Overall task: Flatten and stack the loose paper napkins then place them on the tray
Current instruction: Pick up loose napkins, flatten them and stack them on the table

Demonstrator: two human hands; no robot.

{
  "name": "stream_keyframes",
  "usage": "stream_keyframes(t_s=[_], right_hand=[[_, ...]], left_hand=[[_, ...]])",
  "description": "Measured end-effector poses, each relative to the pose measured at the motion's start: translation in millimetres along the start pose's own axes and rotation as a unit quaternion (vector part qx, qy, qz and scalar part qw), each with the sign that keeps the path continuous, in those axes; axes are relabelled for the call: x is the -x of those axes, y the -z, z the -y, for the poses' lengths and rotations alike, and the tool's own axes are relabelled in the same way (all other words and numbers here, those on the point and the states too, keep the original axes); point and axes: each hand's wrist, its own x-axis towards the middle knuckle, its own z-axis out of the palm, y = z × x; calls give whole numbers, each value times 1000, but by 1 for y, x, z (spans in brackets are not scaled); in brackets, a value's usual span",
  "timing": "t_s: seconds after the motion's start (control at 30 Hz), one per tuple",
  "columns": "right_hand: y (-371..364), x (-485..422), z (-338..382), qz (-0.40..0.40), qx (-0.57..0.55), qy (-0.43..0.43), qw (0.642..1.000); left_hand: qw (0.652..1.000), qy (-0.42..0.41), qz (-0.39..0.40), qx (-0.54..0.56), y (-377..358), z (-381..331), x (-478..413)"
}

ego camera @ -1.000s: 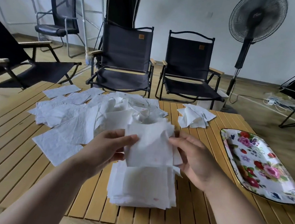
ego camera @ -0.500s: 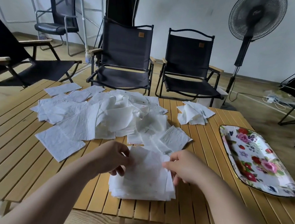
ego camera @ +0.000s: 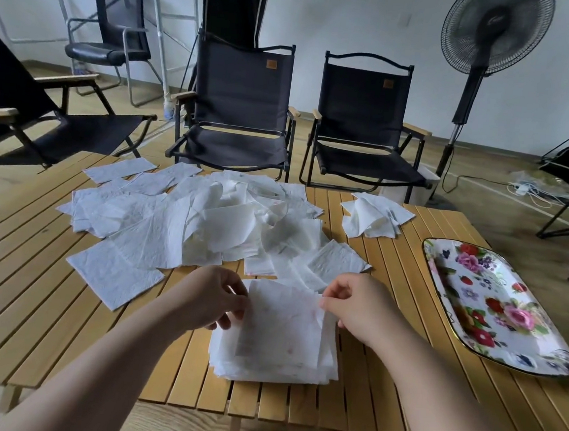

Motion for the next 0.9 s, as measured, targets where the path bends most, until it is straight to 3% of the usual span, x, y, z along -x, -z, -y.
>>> stream_keyframes(t_s=[0.43, 0.57, 0.7, 0.9], right_hand=[[-9, -6, 3, -33, -21, 82, 996], [-9, -15, -9, -62, -74, 39, 995], [-16, -33, -46, -125, -41, -28, 991], [-31, -60, -60, -77, -2, -48, 996]], left_hand=[[1000, -15, -15, -21, -3, 3, -2], [999, -3, -40, -1, -3, 2, -4], [997, -10, -79, 9, -2, 4, -8], [994, -21, -105, 21, -1, 5, -14]])
